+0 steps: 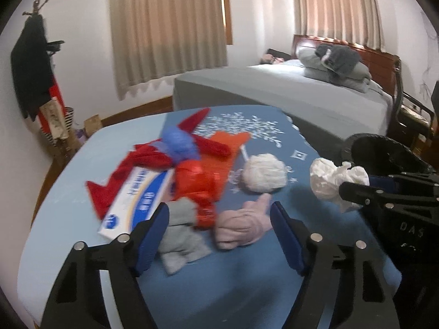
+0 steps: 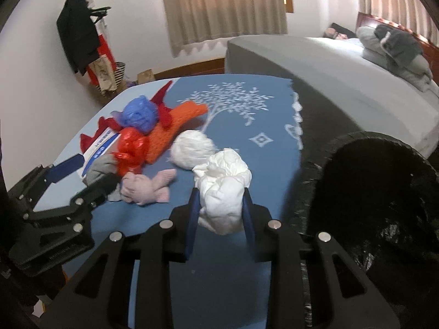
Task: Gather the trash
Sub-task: 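Grasp the white crumpled tissue with the right tool while the left tool grasps the pink sock, then carry tissue and pink sock over the black bin and open both tools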
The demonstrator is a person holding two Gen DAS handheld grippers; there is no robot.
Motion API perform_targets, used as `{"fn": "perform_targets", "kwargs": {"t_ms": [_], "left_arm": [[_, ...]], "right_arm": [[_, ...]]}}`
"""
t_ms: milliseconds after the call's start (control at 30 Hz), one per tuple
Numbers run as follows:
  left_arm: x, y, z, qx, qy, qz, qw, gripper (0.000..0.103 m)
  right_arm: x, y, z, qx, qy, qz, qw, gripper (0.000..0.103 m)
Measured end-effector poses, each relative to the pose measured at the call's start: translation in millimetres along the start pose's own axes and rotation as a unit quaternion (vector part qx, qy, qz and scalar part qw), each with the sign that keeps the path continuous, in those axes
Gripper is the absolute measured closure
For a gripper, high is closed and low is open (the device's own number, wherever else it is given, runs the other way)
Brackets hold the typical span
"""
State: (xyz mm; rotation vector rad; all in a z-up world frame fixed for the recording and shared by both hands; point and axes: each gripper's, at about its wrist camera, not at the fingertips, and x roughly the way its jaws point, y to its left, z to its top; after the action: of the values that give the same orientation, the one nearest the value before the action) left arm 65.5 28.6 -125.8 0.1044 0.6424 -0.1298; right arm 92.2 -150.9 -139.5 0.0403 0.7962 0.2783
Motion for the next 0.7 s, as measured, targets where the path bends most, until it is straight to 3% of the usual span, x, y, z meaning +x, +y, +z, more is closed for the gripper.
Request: {"fn": "perform_targets", "kwargs": {"t_ms": [267, 433, 700], "left_arm": [[29, -13, -10, 0.014, 0.039, 0.000, 0.9991, 0.037], [42, -15, -17, 0.016, 0.070, -0.007, 0.9974, 0.050], [27, -13, -10, 0.000, 0.053, -0.013, 0.9985, 0.058]], "right_arm": [[-3, -16, -4, 0.016, 0.000, -0.005, 1.000, 0.074], [-3, -20, -5, 0.021, 0.001, -0.007, 1.000, 0.074], [-16, -22, -3, 0.020, -0.012, -0.011, 1.000, 0.074]]}}
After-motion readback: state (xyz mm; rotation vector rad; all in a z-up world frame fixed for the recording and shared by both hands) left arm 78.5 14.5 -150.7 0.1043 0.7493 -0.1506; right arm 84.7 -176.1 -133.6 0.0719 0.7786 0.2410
